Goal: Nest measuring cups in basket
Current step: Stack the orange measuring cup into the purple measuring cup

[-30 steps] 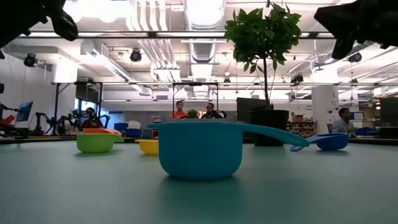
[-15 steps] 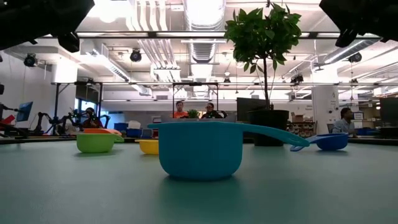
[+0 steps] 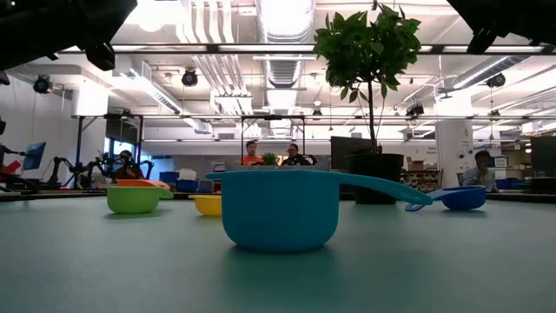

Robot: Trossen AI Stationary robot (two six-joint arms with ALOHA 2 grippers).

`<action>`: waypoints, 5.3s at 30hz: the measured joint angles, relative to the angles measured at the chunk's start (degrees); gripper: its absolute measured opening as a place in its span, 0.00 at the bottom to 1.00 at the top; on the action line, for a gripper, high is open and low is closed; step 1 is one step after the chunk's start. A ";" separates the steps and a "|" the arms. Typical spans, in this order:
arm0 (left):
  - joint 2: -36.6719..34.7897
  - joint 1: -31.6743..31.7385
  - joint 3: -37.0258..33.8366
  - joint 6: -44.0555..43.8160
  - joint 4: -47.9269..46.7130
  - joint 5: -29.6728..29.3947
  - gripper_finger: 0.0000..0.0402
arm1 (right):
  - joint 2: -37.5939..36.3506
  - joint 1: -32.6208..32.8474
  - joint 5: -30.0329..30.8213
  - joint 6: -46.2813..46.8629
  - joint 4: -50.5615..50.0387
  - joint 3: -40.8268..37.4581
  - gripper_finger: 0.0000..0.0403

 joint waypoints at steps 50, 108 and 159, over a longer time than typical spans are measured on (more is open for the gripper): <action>2.73 0.05 0.00 6.45 4.09 -11.24 0.00 | 14.25 -0.02 -1.79 -4.86 -2.26 9.71 0.12; 42.74 -11.50 25.58 -10.94 -4.09 -5.40 0.00 | 20.26 0.83 -8.54 -4.54 -15.81 19.81 0.12; 80.31 -28.51 76.83 -40.51 -112.64 9.40 0.00 | 19.96 11.43 -10.33 -3.33 -29.89 25.84 0.12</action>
